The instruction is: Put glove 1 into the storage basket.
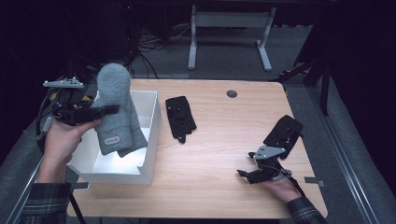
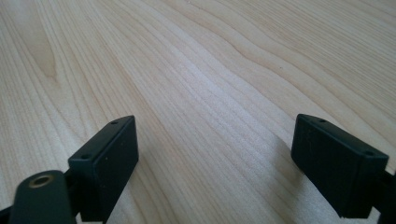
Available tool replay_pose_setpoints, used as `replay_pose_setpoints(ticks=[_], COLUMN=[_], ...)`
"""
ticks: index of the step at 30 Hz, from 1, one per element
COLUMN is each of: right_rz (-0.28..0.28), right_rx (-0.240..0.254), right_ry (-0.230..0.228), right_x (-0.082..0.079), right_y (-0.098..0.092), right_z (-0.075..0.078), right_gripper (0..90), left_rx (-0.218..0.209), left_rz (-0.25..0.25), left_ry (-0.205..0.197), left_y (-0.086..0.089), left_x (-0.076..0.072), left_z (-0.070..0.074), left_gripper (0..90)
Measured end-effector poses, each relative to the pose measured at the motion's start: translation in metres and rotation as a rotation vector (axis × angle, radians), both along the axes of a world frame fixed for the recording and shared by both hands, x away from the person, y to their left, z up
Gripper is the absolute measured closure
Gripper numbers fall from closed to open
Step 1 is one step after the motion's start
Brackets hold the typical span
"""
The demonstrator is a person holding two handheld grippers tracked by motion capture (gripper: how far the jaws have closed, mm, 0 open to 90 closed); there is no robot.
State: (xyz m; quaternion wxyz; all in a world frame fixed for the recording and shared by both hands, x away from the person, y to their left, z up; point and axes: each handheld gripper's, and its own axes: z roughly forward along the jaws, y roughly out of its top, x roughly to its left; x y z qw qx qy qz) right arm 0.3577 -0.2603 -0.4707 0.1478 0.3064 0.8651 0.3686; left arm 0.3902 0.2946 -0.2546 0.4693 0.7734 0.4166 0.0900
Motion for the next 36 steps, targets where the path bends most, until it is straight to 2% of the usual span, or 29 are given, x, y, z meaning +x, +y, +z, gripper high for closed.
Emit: replay_pose_setpoints(ticks=[2, 4, 7, 8, 10, 13, 18, 24, 32, 36], right_rz=[-0.001, -0.001, -0.002, -0.003, -0.003, -0.004, -0.004, -0.004, -0.004, -0.004], right_rx=[0.000, 0.000, 0.000, 0.000, 0.000, 0.000, 0.000, 0.000, 0.000, -0.001], right_ry=[0.000, 0.000, 0.000, 0.000, 0.000, 0.000, 0.000, 0.000, 0.000, -0.001], right_x=[0.000, 0.000, 0.000, 0.000, 0.000, 0.000, 0.000, 0.000, 0.000, 0.000], right_y=[0.000, 0.000, 0.000, 0.000, 0.000, 0.000, 0.000, 0.000, 0.000, 0.000], right_z=[0.000, 0.000, 0.000, 0.000, 0.000, 0.000, 0.000, 0.000, 0.000, 0.000], right_gripper=[15.3, 15.3, 15.3, 15.3, 15.3, 15.3, 15.3, 15.3, 15.3, 15.3], left_rx=[0.003, 0.027, 0.036, 0.034, 0.033, 0.040, 0.078, 0.056, 0.053, 0.075], left_rz=[0.003, 0.011, 0.020, 0.018, 0.017, 0.005, -0.001, 0.001, 0.008, 0.018], left_ry=[0.007, 0.022, 0.043, 0.062, 0.075, 0.118, 0.172, 0.234, 0.309, 0.341], left_y=[0.003, 0.006, 0.007, 0.007, 0.006, 0.000, -0.011, -0.015, -0.017, -0.018], left_x=[0.000, -0.001, 0.001, 0.003, 0.005, 0.013, 0.025, 0.039, 0.057, 0.065], left_z=[-0.003, -0.009, -0.020, -0.029, -0.035, -0.055, -0.082, -0.112, -0.149, -0.160], left_gripper=[72.3, 72.3, 72.4, 72.5, 72.5, 72.5, 72.4, 72.0, 67.3, 58.5])
